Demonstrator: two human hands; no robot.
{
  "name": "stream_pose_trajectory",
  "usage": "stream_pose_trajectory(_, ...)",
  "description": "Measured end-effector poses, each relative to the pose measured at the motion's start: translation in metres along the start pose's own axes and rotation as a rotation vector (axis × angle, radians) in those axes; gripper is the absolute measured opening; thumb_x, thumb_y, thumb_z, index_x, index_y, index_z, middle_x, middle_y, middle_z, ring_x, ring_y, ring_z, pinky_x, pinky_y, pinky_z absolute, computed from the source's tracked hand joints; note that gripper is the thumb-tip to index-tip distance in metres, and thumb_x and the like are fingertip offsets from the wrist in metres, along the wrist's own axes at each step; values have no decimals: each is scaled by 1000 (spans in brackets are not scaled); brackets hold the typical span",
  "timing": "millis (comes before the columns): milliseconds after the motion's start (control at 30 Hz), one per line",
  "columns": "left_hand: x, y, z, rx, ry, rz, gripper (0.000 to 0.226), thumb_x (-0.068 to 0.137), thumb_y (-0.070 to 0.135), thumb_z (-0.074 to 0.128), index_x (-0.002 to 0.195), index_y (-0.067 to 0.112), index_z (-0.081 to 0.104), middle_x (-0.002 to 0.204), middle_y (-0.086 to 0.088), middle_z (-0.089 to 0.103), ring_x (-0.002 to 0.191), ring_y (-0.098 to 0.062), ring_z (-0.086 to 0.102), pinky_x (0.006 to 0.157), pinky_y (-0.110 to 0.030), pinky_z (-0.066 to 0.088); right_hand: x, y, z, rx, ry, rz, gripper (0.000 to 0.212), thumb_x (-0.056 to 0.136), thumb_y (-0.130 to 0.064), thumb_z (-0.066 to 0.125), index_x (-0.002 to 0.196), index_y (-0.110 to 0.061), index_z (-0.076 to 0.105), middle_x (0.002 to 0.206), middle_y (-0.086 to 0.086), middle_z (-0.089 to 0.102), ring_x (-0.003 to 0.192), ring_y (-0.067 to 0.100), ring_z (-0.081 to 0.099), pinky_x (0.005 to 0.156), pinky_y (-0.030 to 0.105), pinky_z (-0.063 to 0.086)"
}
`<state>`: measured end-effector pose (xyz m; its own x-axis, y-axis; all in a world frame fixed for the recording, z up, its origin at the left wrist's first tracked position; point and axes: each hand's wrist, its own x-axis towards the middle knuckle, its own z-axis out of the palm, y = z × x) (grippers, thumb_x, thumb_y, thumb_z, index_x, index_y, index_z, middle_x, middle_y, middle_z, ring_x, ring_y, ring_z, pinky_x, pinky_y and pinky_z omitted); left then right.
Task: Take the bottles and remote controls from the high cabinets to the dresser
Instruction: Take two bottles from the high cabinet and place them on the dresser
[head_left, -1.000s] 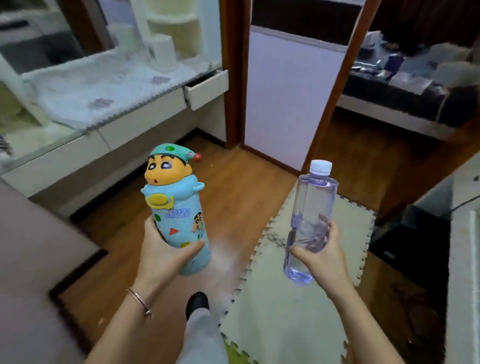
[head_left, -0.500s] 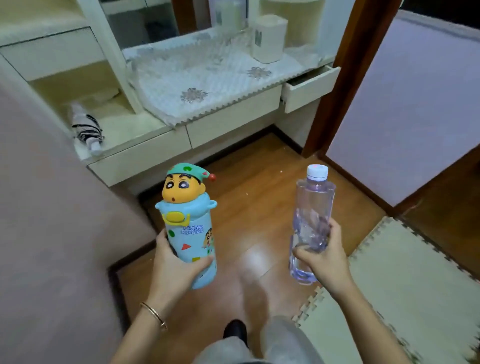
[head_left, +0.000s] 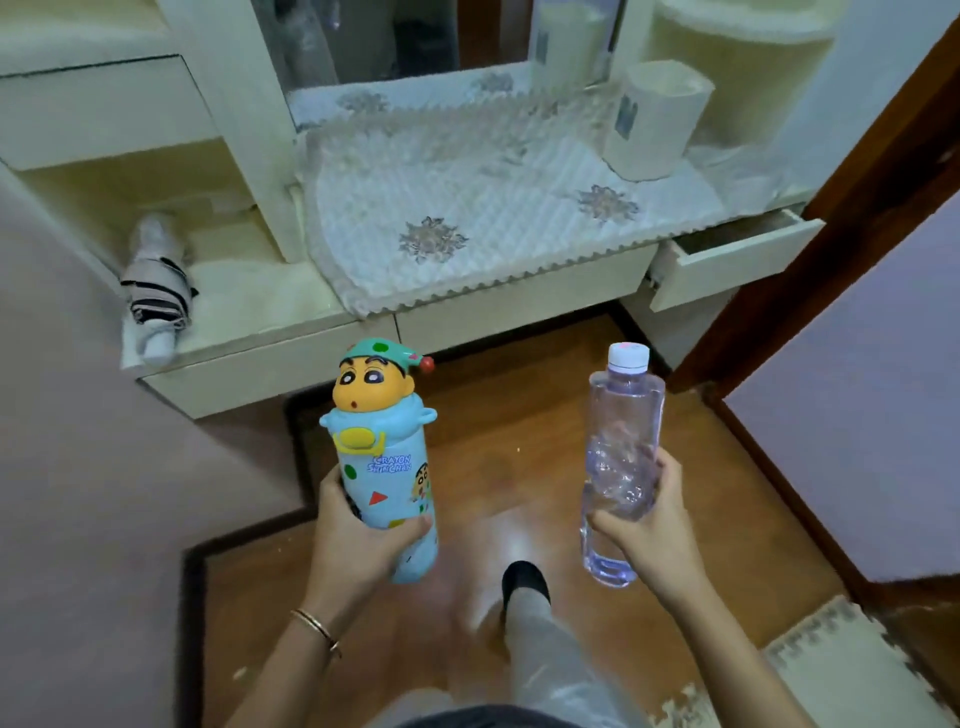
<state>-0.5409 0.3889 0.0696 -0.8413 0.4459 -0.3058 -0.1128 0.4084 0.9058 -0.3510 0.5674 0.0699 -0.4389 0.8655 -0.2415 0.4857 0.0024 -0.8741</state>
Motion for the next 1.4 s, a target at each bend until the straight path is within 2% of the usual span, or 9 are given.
stream_pose_trajectory(100, 29, 34, 30, -60, 56, -41, 74, 55, 0, 84, 112, 18, 40, 92, 12, 57, 80, -2, 58, 68, -25, 50, 61, -25, -13, -20, -56, -13, 81, 67, 2, 75, 129, -25, 31, 92, -26, 49, 89, 17, 58, 78, 28, 45)
stream_pose_trajectory(200, 64, 57, 39, -63, 108, -62, 74, 57, -1, 83, 110, 21, 37, 93, 13, 55, 82, -4, 57, 76, -33, 50, 117, -51, -10, -26, -104, -45, 83, 67, 2, 76, 133, -19, 30, 91, -25, 49, 92, 17, 56, 81, 30, 45)
stream_pose_trajectory(367, 129, 83, 34, -44, 190, -55, 73, 56, 0, 84, 108, 19, 37, 95, 8, 55, 86, -14, 57, 78, -32, 47, 189, -91, 27, -27, -181, -69, 81, 66, -2, 78, 129, -24, 32, 95, -18, 57, 94, 17, 60, 88, 33, 47)
stream_pose_trajectory(733, 290, 136, -7, -138, 184, 46, 71, 58, 1, 82, 111, 20, 39, 97, 16, 55, 88, -2, 58, 77, -29, 51, 303, -185, 137, 9, -247, -170, 81, 68, -3, 78, 129, -26, 30, 101, -22, 50, 92, 7, 59, 81, 19, 48)
stream_pose_trajectory(867, 337, 159, -7, -148, 199, 92, 71, 58, 0, 82, 108, 18, 36, 98, 10, 54, 94, -14, 58, 83, -31, 50, 339, -218, 161, 12, -220, -218, 83, 69, -7, 78, 135, -19, 29, 109, -17, 47, 104, 7, 48, 76, 9, 39)
stream_pose_trajectory(1067, 400, 178, 17, -143, 218, 138, 83, 55, 3, 85, 121, 6, 35, 115, -7, 56, 101, -18, 59, 85, -29, 51, 395, -252, 187, 1, -234, -274, 84, 69, -9, 79, 136, -15, 29, 121, -11, 39, 110, 5, 40, 85, 17, 34)
stream_pose_trajectory(1200, 430, 182, 40, -158, 235, 134, 81, 55, 4, 84, 118, 12, 34, 106, 2, 57, 91, -8, 60, 69, -6, 50, 426, -256, 197, 27, -247, -269, 80, 69, -7, 79, 134, -15, 32, 136, -1, 45, 119, 13, 46, 88, 21, 37)
stream_pose_trajectory(1300, 446, 184, 54, -155, 254, 146, 79, 55, 1, 83, 111, 22, 32, 98, 16, 51, 89, 2, 58, 67, -4, 49, 447, -259, 206, 28, -202, -259, 74, 68, -9, 79, 128, -13, 37, 120, 0, 52, 111, 20, 53, 81, 22, 38)
stream_pose_trajectory(1400, 462, 182, 63, -135, 315, 147, 81, 50, 7, 85, 110, 24, 33, 106, 2, 55, 100, -17, 61, 82, -26, 54, 465, -262, 215, 23, -161, -266, 70, 66, -8, 79, 124, -10, 40, 100, -10, 51, 94, 15, 51, 62, 14, 36)
